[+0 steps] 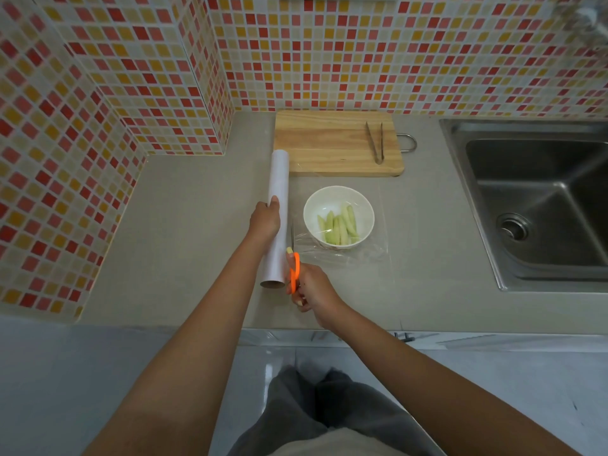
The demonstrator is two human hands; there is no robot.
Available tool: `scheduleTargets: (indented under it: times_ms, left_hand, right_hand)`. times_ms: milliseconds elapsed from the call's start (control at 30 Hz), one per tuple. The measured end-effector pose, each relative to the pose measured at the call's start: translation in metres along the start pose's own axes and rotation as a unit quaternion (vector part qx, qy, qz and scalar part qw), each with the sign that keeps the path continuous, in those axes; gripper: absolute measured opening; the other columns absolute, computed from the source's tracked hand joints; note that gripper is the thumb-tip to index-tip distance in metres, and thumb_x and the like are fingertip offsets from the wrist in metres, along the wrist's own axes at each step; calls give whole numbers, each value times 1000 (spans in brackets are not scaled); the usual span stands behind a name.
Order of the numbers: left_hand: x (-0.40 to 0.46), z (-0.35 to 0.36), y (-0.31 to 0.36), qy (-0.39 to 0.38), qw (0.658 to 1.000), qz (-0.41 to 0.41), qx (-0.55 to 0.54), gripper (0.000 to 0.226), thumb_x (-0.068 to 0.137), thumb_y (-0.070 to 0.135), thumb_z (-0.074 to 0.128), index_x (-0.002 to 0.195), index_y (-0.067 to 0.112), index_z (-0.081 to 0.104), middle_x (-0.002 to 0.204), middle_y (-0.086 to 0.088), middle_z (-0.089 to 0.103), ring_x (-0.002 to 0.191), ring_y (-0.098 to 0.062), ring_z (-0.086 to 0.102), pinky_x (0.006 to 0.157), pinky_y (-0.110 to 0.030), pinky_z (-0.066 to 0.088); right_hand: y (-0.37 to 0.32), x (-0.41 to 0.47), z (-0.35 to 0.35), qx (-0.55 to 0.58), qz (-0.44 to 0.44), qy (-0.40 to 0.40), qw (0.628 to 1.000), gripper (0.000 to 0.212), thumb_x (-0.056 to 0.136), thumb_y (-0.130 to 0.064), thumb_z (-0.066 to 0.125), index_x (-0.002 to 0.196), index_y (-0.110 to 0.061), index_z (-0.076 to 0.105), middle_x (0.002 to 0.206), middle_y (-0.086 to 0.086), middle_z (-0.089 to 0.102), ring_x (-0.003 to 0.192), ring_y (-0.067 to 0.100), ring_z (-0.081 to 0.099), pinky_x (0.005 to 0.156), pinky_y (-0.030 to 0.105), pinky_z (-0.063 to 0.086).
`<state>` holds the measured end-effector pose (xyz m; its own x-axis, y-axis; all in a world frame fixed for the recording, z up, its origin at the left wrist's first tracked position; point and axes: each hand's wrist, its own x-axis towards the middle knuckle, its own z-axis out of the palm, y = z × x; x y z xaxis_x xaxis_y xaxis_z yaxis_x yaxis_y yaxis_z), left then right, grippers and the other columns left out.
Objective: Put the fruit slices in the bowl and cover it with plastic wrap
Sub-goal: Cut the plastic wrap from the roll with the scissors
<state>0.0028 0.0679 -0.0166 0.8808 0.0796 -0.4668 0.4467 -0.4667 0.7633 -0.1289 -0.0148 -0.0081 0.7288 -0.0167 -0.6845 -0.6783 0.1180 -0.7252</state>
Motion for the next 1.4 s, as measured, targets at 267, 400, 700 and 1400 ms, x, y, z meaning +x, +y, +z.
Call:
scheduleTargets:
  times_ms: [267,400,700,1400]
  left_hand:
    - [1,1,1,-4,1000,8,0,56,101,42,26,130,-3,42,129,-20,50,116,-34,50,87,-35,38]
    - [0,0,0,-3,1000,8,-3,55,101,42,25,129,-3,42,128,-19,51,114,-32,51,83,-33,37]
    - [-3,0,1,1,1000,11,-20,56,102,40,25,132,-5,42,133,-21,49,120,-35,48,97,-39,39]
    - [-10,-5,7,-4,999,7,-45,53,102,39,25,129,-1,45,129,-20,52,117,-35,52,103,-48,41]
  right_hand:
    - [-5,11,-2,-7,-25,5,1000,47,91,-53,48,69,-12,49,58,4,51,34,10,32,41,14,22]
    - [-9,16,-2,-10,-26,4,1000,45,92,-49,47,65,-14,49,57,3,51,38,11,33,42,16,22]
    - [-18,26,-3,-22,-54,6,998,54,93,-54,43,57,-14,48,54,3,49,39,13,35,40,15,24]
    - [-45,57,-6,-51,-46,23,997,53,85,-59,45,53,-17,52,49,-2,56,38,12,39,45,23,27]
